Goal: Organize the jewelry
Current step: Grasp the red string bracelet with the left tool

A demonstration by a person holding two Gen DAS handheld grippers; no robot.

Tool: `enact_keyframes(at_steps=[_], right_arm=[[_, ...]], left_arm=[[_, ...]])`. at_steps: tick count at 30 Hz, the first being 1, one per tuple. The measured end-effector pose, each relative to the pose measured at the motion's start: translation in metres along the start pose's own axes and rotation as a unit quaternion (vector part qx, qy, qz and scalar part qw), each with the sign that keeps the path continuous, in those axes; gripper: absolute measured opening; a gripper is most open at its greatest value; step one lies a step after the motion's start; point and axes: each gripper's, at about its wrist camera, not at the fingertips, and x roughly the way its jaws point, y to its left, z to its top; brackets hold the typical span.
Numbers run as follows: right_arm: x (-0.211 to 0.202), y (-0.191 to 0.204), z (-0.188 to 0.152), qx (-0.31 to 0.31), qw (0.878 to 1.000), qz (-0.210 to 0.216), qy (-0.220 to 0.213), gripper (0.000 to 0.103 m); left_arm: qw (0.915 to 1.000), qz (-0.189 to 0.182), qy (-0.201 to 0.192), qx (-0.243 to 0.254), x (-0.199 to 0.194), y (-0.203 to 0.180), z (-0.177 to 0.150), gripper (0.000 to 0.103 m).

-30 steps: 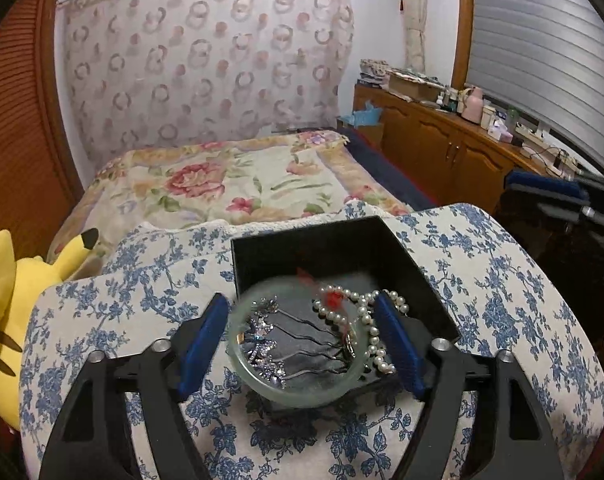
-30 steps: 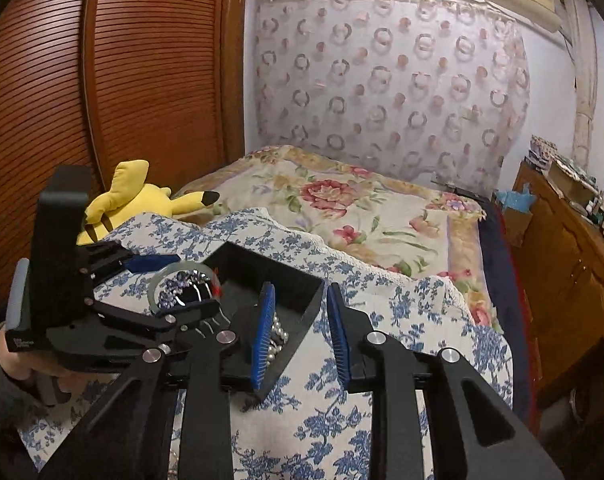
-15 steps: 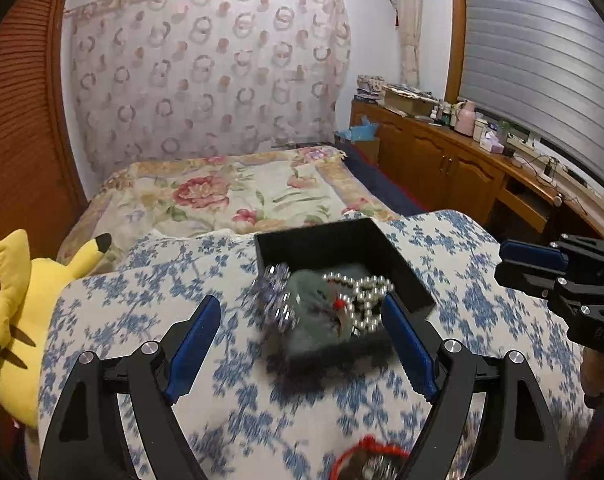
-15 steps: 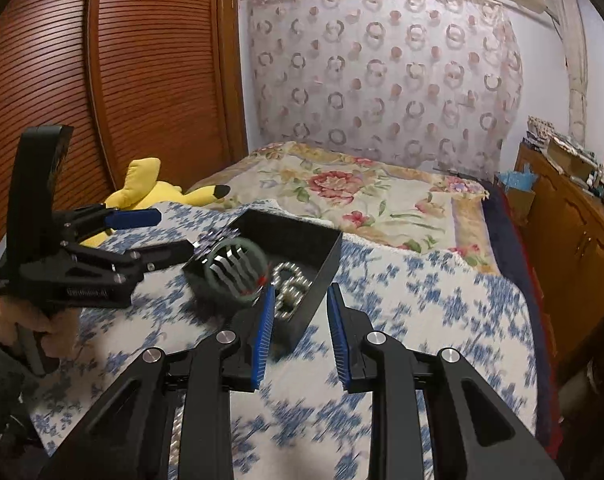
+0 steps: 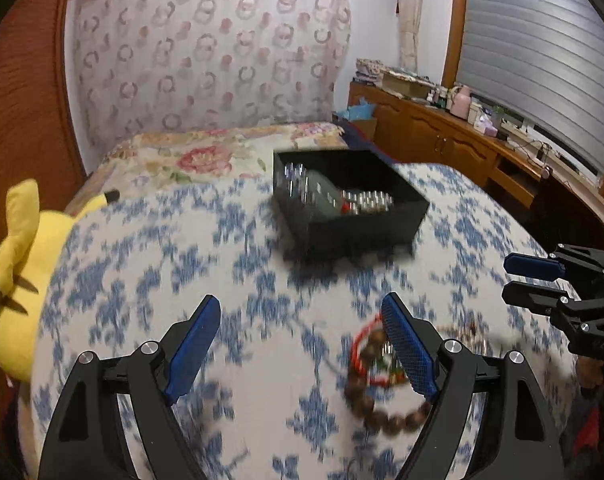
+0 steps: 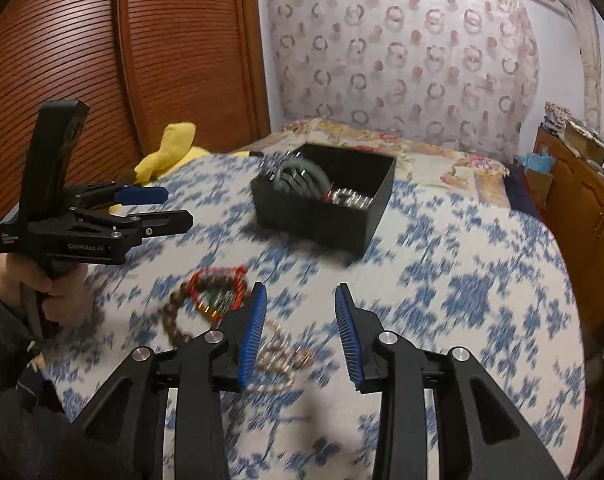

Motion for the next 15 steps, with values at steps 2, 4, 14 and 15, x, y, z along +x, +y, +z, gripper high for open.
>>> enact_keyframes(at_steps=[2,4,14,15], right_arm=[[0.001,0.005,-0.008,0.000,1.000,0.004,0.009,0.038],[0.002,0.010,-0.014,-0.002,1.000,0.005,0.016,0.038],[0.008,0.024,-0.039,-0.003,0.999,0.013,0.043,0.038],[0.010,0.026,-0.041,-0.005,0.999,0.012,0.045,0.038]], left_arm=[[0.9999,-0.005,0.010,-0.001,0.001,0.001,-0.008,0.079],[0.9996,-0.019,0.021,-0.007,0.004,0.000,-0.015,0.068],[0.9957,-0.071,0.055,-0.021,0.023,-0.011,-0.019,0.045],[0.9952,-0.073,0.060,-0.025,0.027,-0.011,-0.019,0.044]])
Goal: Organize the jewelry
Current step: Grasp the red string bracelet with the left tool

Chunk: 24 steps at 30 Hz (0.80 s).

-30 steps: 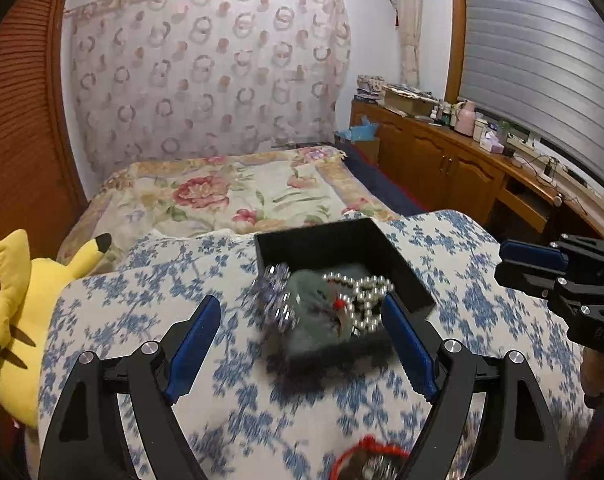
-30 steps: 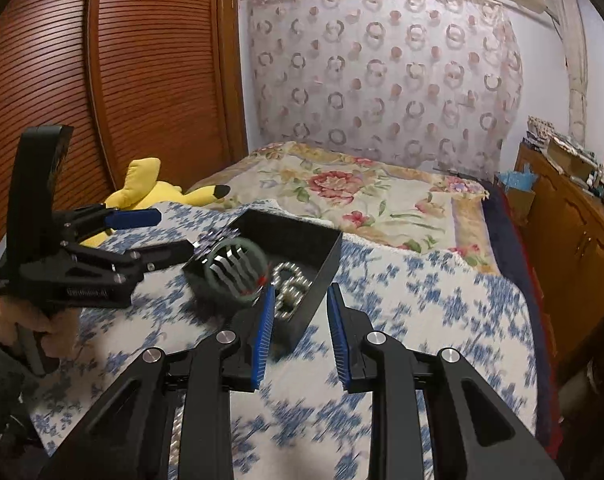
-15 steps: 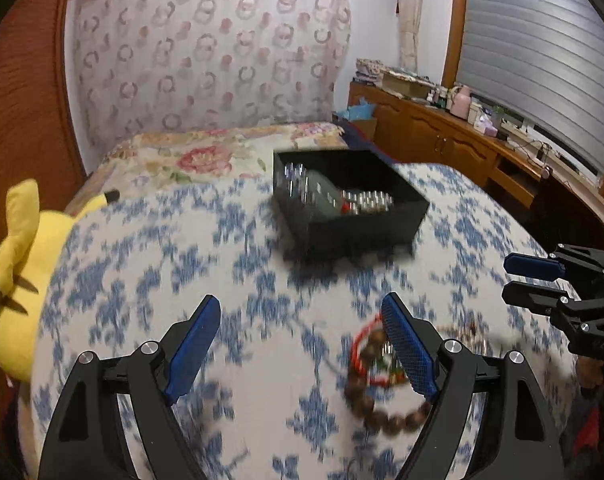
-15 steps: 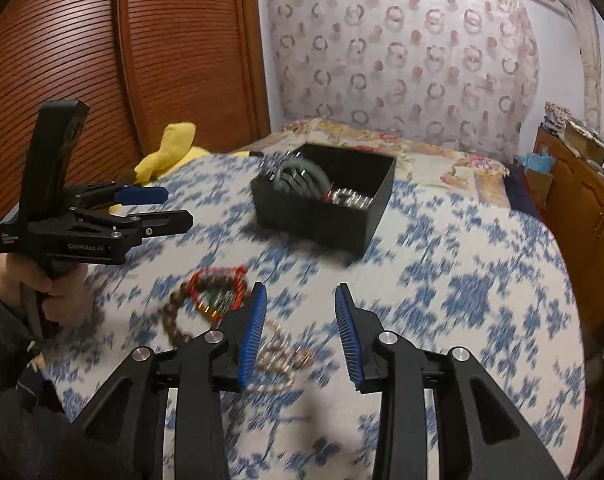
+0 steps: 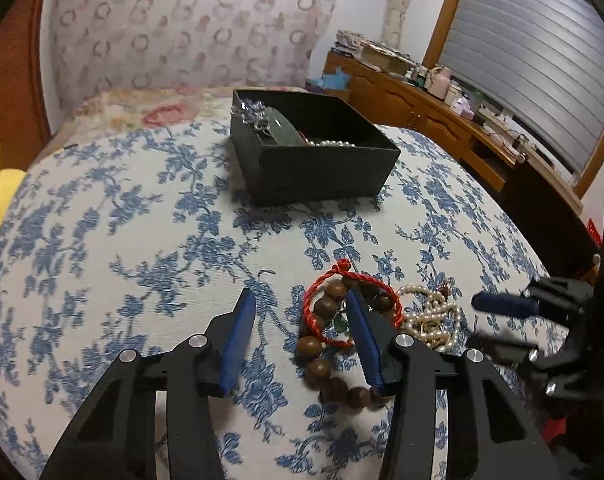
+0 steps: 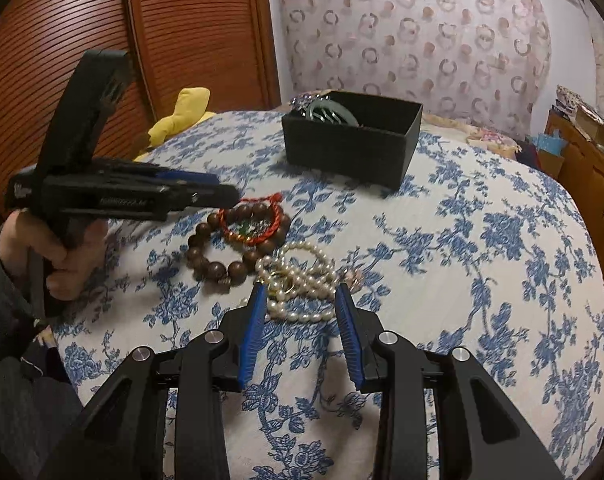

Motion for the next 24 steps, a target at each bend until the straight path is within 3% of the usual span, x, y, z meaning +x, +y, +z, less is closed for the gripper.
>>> enact_keyframes(at_steps=[5,12,13,15,24], right_arm=[[0.002,0.005,-0.003,-0.009,1.000,-0.006,-0.001,0.038],[0.002,0.001,-0.003,-0.001,1.000,0.001,-0.003,0.038],[0.001,0.001,-0.003,-0.001,1.000,0.001,-0.004,0.038],[0.001,0.001,-0.003,0.000,1.000,0.001,-0.006,0.038],[0.001,0.001,-0.003,-0.002,1.000,0.002,-0.005,0.038]], left_arm=[[0.9996,-0.013,0.014,-0.022,0.011,0.005,0.004,0.040],[0.9988,-0.039,0.013,-0.027,0.011,0.003,0.003,0.014],[0.9988,-0.040,0.011,-0.025,0.010,0.002,0.003,0.006],[0.9993,-0.029,0.006,-0.022,0.007,-0.001,0.003,0.002],[0.9991,-0.009,-0.038,-0.018,-0.023,-0.003,0.005,0.002]])
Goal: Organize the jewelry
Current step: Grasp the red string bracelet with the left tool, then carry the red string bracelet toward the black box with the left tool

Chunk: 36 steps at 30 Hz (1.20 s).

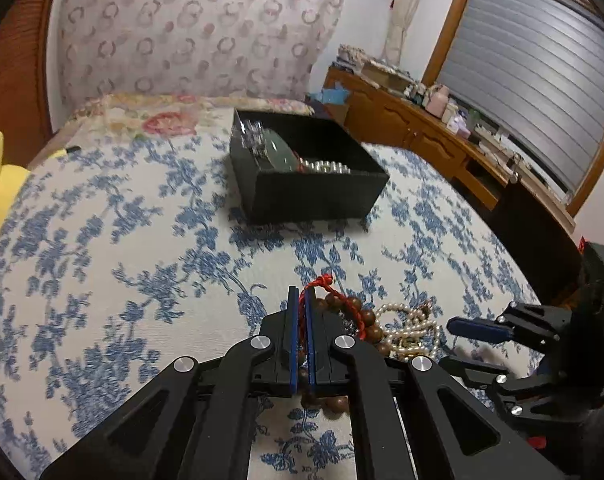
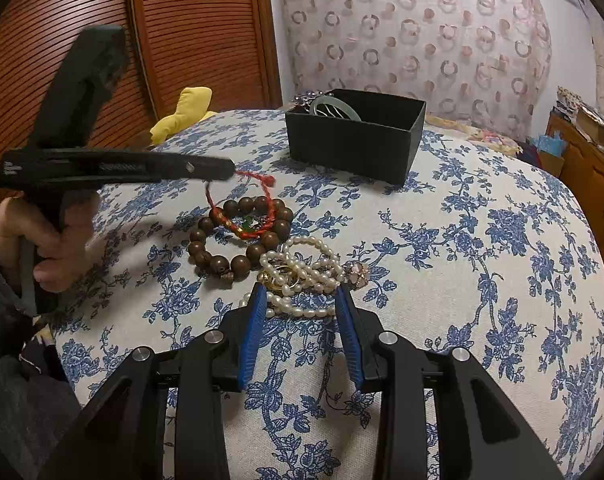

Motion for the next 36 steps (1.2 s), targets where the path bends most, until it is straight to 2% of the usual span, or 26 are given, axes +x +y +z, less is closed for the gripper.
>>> enact_keyframes(at_steps=[8,14,18,23,28,30,34,36], right_arm=[[-0.001,-0.003,0.001,-0.012,1.000,-0.011,0.007,0.038],[0.001,-0.016,0.004,-0.012,0.999,-0.026,0.017,0.035],[0.002,-0.024,0.013,-0.001,1.000,-0.018,0.014,0.034],[0.010,-0.028,0.025,-0.005,0.999,-0.023,0.021,0.025],[0.026,-0.035,0.024,0.003,0.999,-0.012,0.049,0.024],[0.027,-0.037,0.023,0.011,0.999,0.000,0.049,0.016],[0.025,-0.040,0.022,0.016,0.999,0.014,0.049,0.010],[0.022,-0.041,0.023,0.016,0.999,0.013,0.043,0.010]], left_arm=[[0.9990,0.019,-0.039,0.006,-0.030,-0.003,-0.002,0.002],[0.9987,0.019,-0.048,0.003,-0.037,-0.003,-0.006,0.002],[0.9986,0.020,-0.048,0.005,-0.037,-0.005,-0.007,0.002],[0.9987,0.019,-0.046,0.006,-0.036,-0.006,-0.010,0.002],[0.9987,0.019,-0.047,0.007,-0.036,-0.007,-0.009,0.002],[0.9987,0.018,-0.047,0.008,-0.035,-0.008,-0.009,0.002],[0.9987,0.017,-0.047,0.009,-0.035,-0.009,-0.009,0.002],[0.9986,0.017,-0.048,0.010,-0.035,-0.010,-0.007,0.002]])
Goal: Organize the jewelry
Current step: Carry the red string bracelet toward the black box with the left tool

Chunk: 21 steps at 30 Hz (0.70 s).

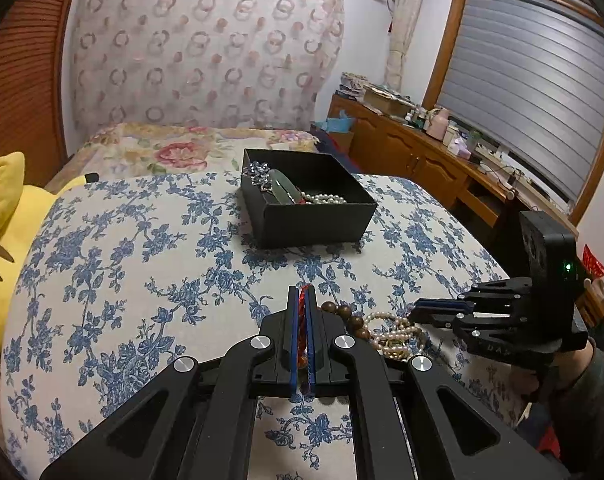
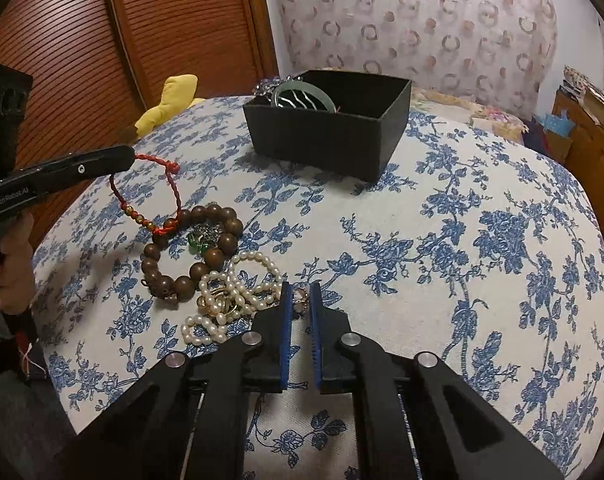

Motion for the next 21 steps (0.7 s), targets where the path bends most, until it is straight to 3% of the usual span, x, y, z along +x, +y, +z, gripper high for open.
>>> enact_keyframes(at_steps=[11,21], right_arm=[[-0.022,-0.010,0.019,-0.001,0.999,0.000,-0.036,0.009],[-0.035,-0.013,0.079,-0.036,0.996,-0.018,-0.079,0.009]], left_arm=[[0.9996,0.003,-0.020,0.020,0.001,-0.010,0.028,0.002],[0.9981,0.010,-0.043,0.042,0.010,-0.016,0.079,0.002]])
